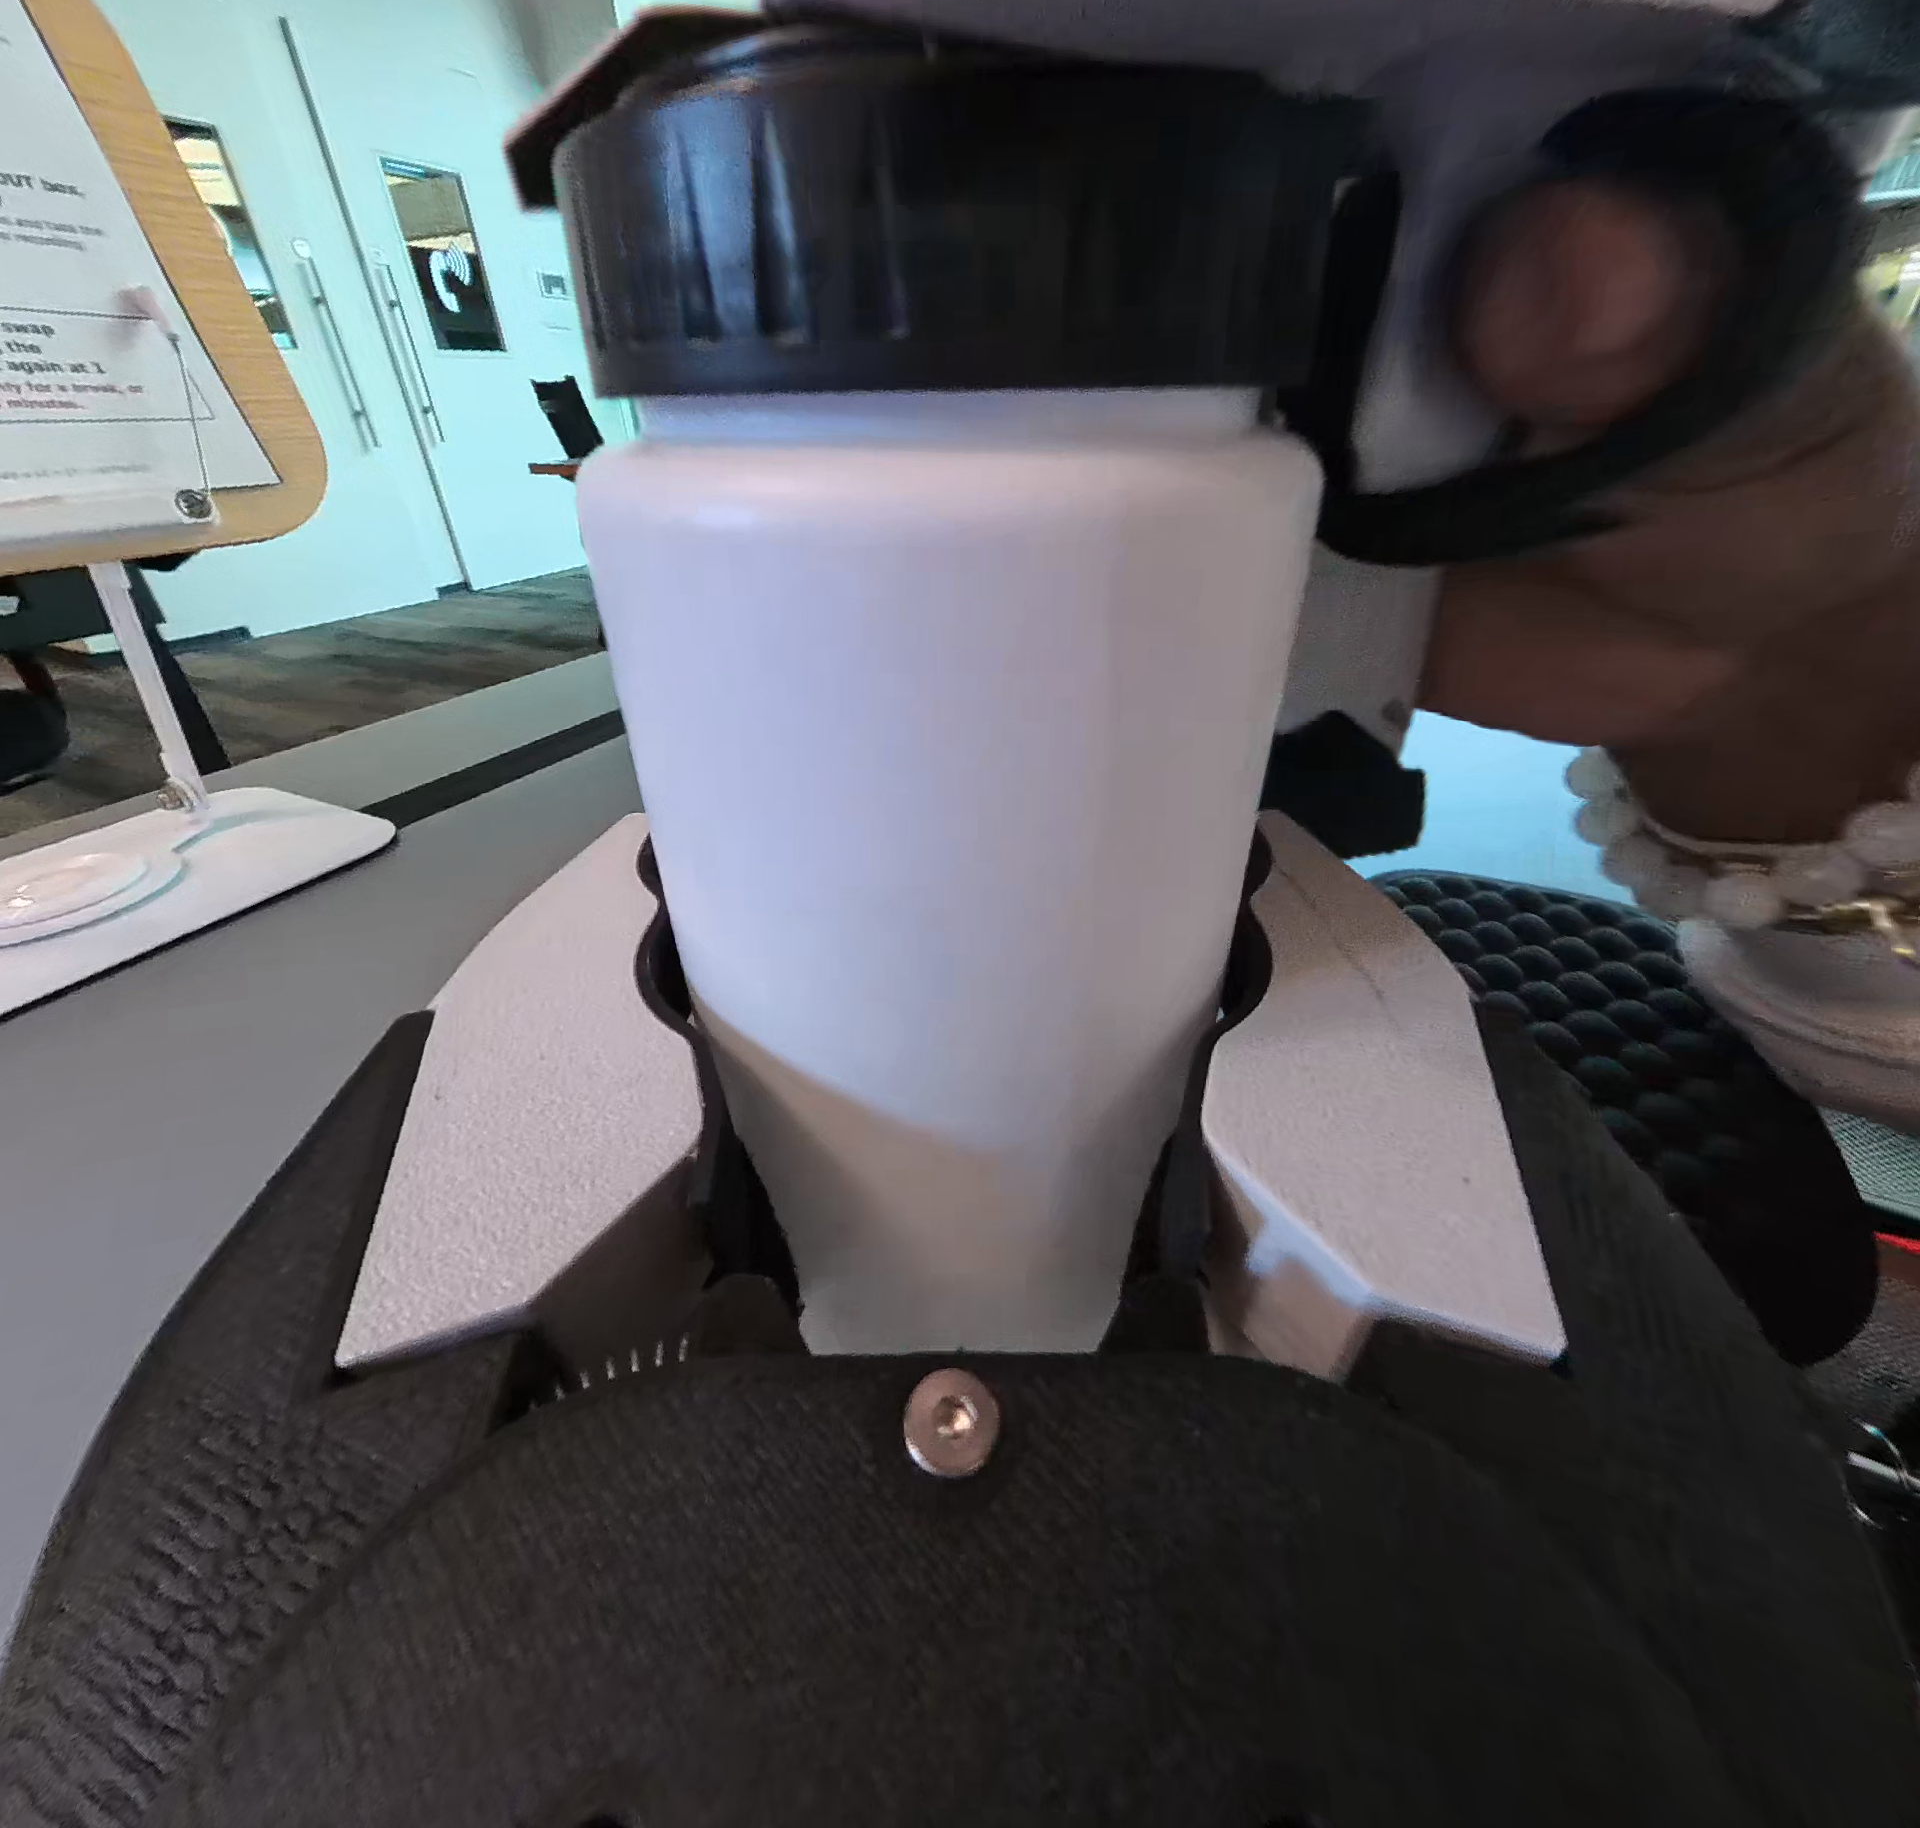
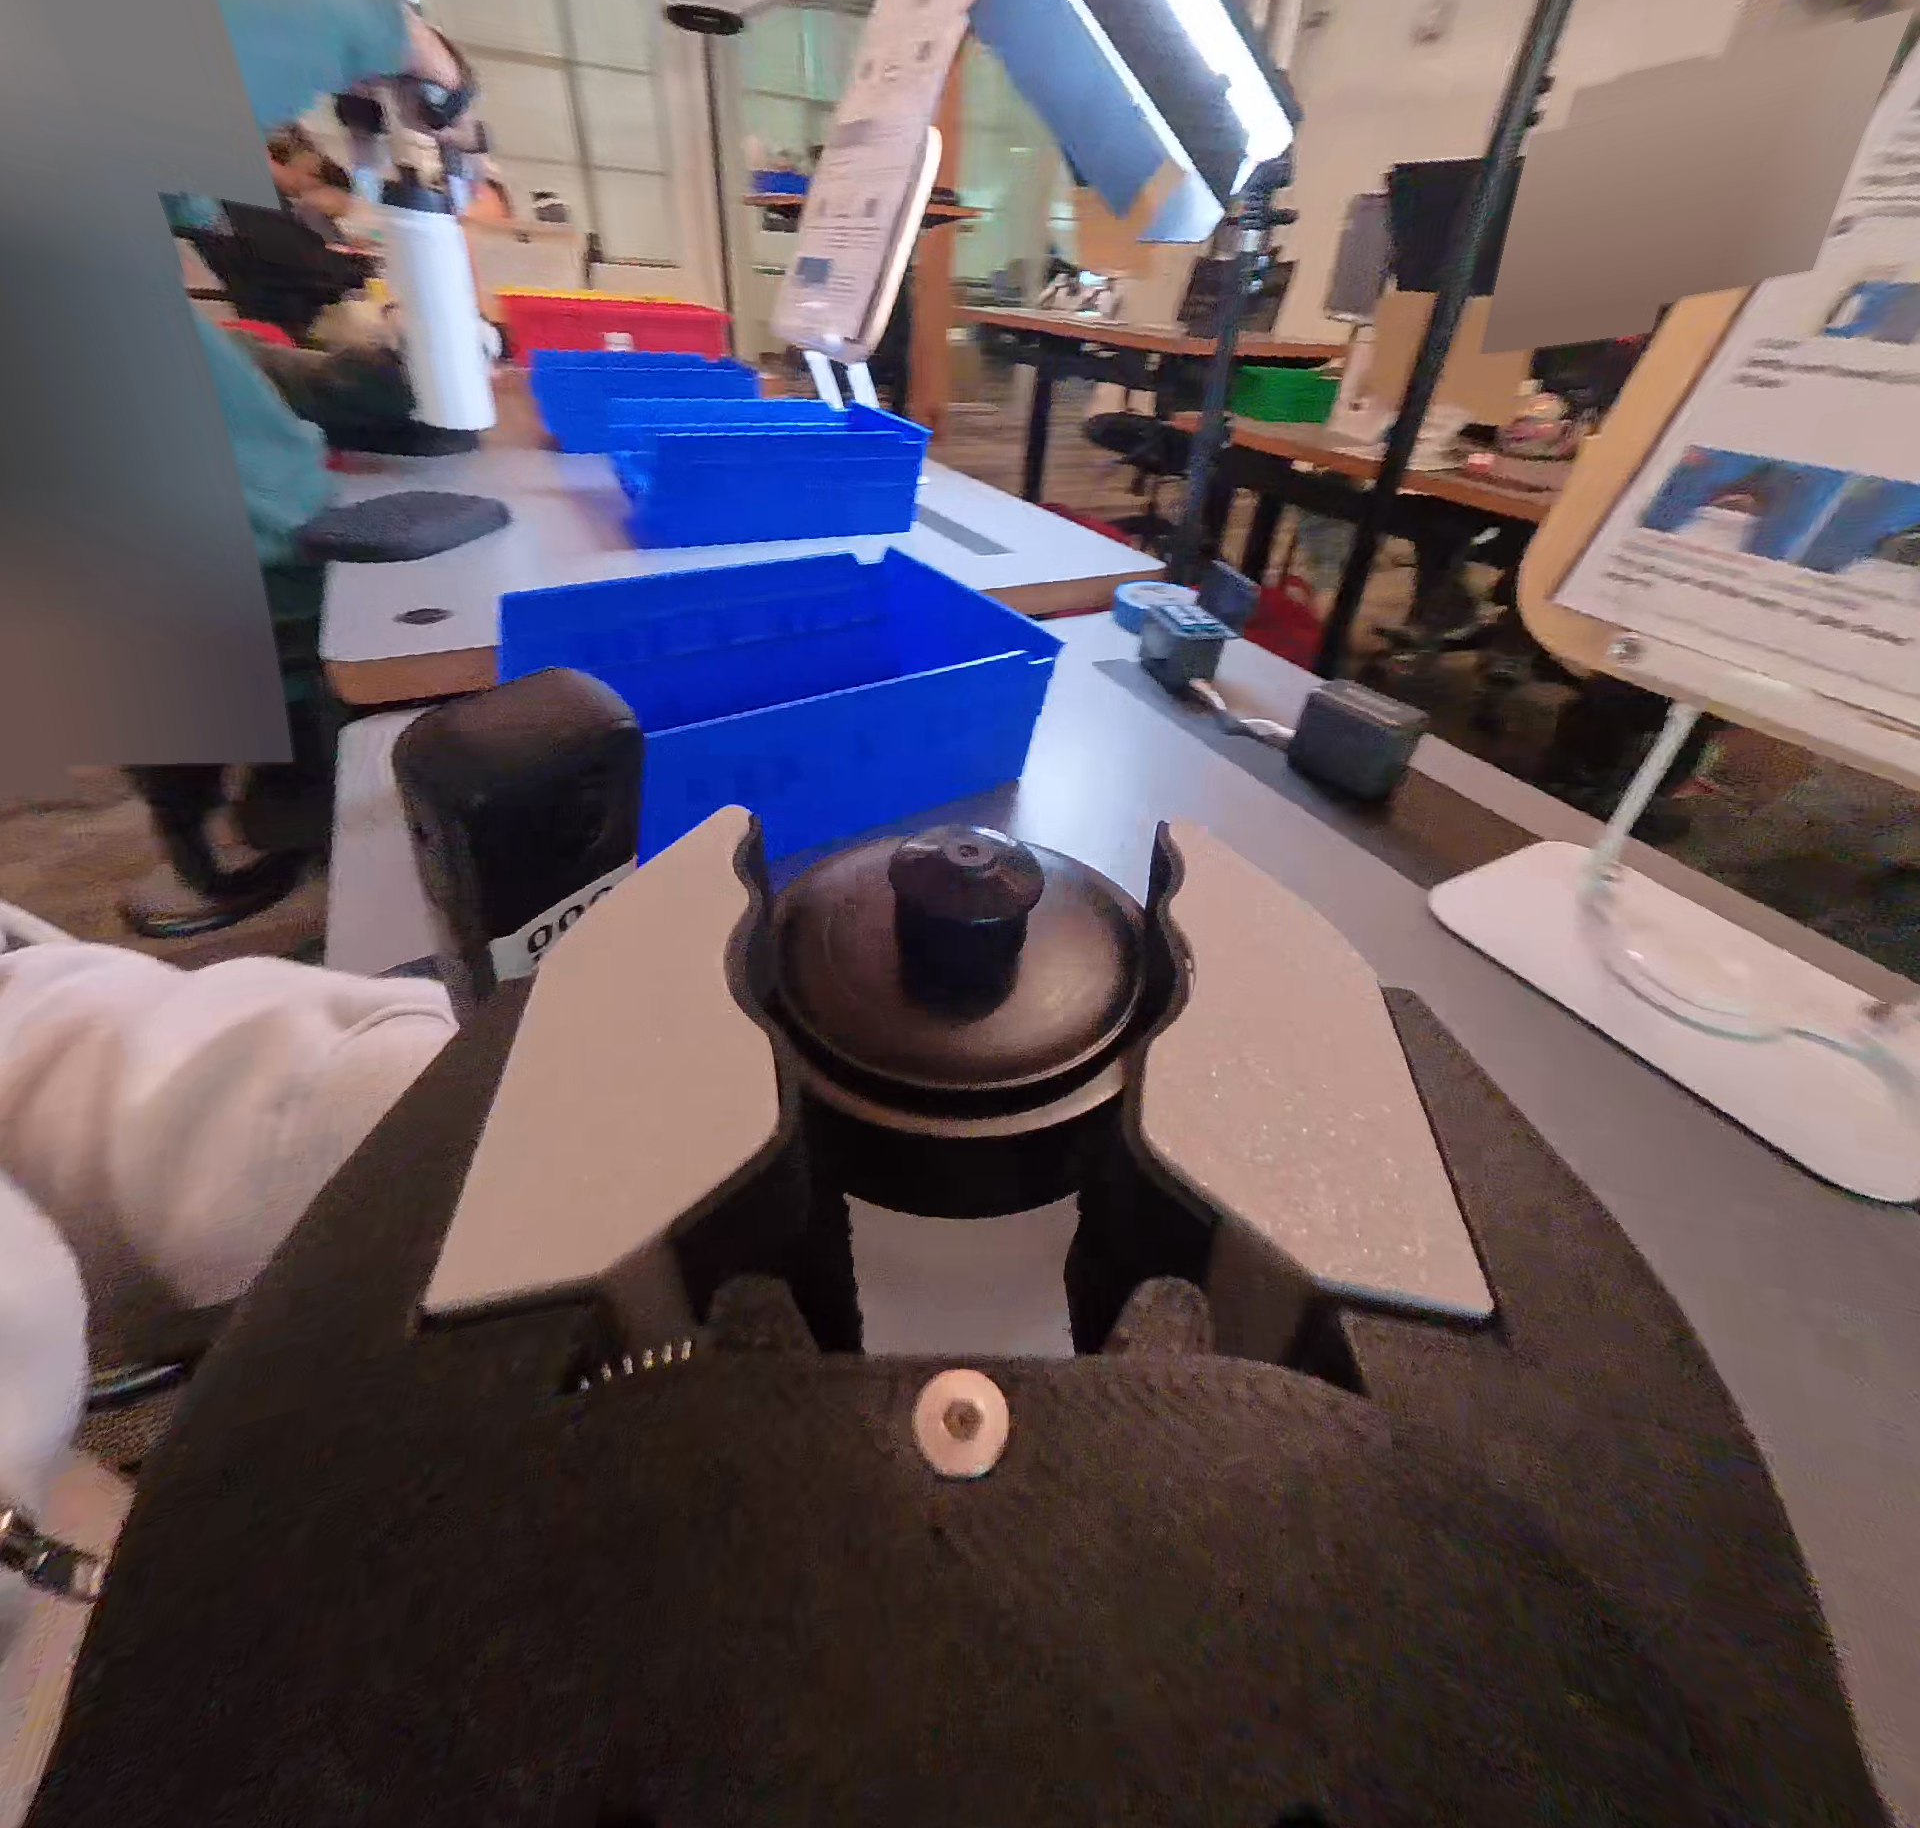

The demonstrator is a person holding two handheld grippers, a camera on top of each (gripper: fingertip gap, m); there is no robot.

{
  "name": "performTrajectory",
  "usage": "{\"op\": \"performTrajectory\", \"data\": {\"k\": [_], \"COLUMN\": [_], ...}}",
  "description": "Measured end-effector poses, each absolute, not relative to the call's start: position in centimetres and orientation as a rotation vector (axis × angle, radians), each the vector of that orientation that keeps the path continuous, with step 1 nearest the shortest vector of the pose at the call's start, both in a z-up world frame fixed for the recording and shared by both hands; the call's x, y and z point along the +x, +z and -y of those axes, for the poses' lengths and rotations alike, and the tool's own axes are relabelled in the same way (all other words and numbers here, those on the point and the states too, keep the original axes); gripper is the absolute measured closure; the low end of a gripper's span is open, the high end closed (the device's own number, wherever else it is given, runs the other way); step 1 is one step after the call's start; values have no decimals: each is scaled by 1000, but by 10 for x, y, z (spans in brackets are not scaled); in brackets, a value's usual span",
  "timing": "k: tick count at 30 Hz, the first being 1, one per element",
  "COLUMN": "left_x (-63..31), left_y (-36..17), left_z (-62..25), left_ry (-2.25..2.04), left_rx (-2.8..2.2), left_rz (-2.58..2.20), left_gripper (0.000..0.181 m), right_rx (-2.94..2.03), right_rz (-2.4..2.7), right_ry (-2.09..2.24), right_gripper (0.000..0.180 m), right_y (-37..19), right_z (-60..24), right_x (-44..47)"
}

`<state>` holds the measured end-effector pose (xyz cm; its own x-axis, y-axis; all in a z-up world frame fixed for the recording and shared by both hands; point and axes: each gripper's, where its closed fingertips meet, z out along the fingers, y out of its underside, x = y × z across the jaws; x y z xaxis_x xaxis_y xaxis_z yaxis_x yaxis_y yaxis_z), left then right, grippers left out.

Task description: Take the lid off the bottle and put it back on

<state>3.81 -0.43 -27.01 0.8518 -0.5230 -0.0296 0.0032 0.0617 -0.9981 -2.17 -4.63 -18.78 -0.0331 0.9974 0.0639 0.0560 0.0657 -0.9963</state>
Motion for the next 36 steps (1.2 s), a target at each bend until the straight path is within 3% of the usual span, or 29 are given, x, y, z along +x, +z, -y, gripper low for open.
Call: {"op": "performTrajectory", "data": {"k": [1,2,5,9,11,18,21,22,24,28,31,36], "left_x": [38,39,42,52,53,41,43,44,50,59,61,57], "left_y": [-270,-270,-270,-270,-270,-270,-270,-270,-270,-270,-270,-270], "left_z": [5,5,10,19,19,7,9,10,16,24,26,17], "left_ry": [-423,-436,-493,-594,-597,-403,-409,-440,-539,-611,-617,-510], "left_rx": [-1466,-1466,-1453,-1433,-1433,-1472,-1460,-1464,-1461,-1438,-1427,-1454], "left_rz": [-441,-446,-481,-548,-549,-438,-461,-469,-502,-568,-584,-511], "left_gripper": [80,80,79,79,80,80,79,80,79,79,79,80], "right_rx": [-1162,-1128,-1039,-979,-976,-1284,-1288,-1233,-1099,-1015,-998,-1185], "right_rz": [1301,1298,1385,1762,1809,1208,1175,1239,1351,1583,1606,1362], "right_ry": [1124,1108,1241,1546,1627,1235,1126,1142,1268,1601,1620,1397], "right_gripper": [120,112,52,62,92,94,94,86,53,79,99,101], "right_y": [-186,-182,-175,-198,-201,-196,-196,-195,-192,-191,-192,-192], "right_z": [49,50,55,73,76,46,50,53,61,77,76,60], "right_x": [-20,-19,-22,-10,-7,-18,-14,-15,-18,-7,-4,-6]}}
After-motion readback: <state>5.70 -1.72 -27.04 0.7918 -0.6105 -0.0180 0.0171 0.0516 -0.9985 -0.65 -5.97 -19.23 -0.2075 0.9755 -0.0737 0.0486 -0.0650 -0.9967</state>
